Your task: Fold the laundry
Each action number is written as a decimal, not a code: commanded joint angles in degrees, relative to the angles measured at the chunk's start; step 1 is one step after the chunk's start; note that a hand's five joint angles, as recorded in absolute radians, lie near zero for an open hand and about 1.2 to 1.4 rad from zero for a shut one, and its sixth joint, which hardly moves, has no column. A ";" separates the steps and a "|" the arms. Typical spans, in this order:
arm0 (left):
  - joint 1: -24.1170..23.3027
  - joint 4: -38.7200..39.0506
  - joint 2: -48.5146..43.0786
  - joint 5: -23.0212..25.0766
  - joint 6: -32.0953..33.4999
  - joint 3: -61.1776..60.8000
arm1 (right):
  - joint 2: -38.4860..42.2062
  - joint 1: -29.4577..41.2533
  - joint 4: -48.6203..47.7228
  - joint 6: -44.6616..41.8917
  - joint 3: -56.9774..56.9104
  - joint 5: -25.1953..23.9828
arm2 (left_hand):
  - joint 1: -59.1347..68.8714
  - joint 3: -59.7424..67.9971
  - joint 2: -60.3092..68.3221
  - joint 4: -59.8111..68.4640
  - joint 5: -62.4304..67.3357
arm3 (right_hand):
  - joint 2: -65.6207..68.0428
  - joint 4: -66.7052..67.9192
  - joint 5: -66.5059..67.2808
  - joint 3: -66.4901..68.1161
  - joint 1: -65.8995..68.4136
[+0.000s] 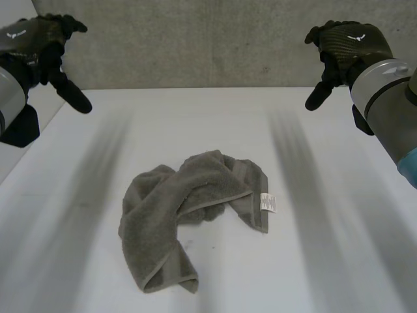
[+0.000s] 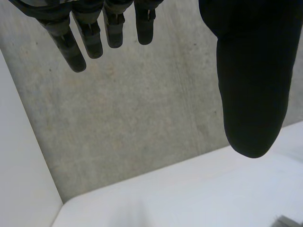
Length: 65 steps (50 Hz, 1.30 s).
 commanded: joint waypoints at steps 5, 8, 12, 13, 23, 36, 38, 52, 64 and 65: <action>0.59 0.26 2.23 0.32 -0.47 -18.42 | 7.84 -0.50 9.31 -10.81 1.68 -5.75 | 3.10 3.15 3.14 3.14 1.52 | -2.52 -2.96 -2.98 -1.75 -1.54; 0.42 0.70 2.23 0.32 -0.56 -21.70 | 9.00 -0.77 9.32 -8.24 2.21 -7.17 | 3.10 3.15 3.14 3.14 1.52 | -2.52 -2.96 -2.98 -1.75 -1.54; -0.37 3.33 2.40 0.24 -0.56 -29.94 | 14.07 -0.16 8.10 -1.49 3.44 -13.65 | 3.27 3.32 3.30 3.31 1.69 | -2.52 -2.96 -2.98 -1.75 -1.54; -0.81 4.21 2.49 0.15 -0.64 -32.14 | 15.83 0.11 7.22 0.18 3.44 -15.50 | 3.77 3.82 3.80 3.81 2.19 | -2.52 -2.96 -2.98 -1.75 -1.54; -7.49 6.15 1.53 -0.03 -6.87 -39.54 | 23.84 3.44 0.45 4.24 3.44 -16.57 | 4.45 4.50 4.48 4.49 2.87 | -1.28 -1.72 -1.74 -0.51 -0.30; -9.33 8.96 -4.62 -0.11 -9.52 -39.11 | 27.98 6.26 -7.02 8.63 3.27 -15.34 | 4.79 4.84 4.82 4.82 3.20 | 43.52 43.08 43.06 44.29 44.50; -9.86 9.31 -5.51 -0.20 -9.52 -38.84 | 27.98 6.26 -7.91 8.72 3.27 -15.08 | 4.62 4.67 4.65 4.65 3.04 | 61.31 60.87 60.85 62.08 62.29; -13.38 15.03 -14.21 -8.64 -8.82 -34.27 | 17.79 2.48 -9.14 8.11 7.40 -15.08 | 4.79 4.84 4.82 4.82 3.20 | 67.48 67.04 67.02 68.25 68.46; -14.00 18.80 -16.67 -9.08 -8.64 -31.73 | 12.08 -2.61 -10.81 7.49 12.40 -14.99 | 26.42 26.47 26.45 26.45 24.83 | 67.48 67.04 67.02 68.25 68.46; -14.00 18.81 -16.67 -9.08 -8.64 -31.72 | 12.07 -2.62 -10.81 7.49 12.41 -14.99 | 26.48 26.53 26.52 26.52 24.90 | 67.48 67.04 67.02 68.25 68.46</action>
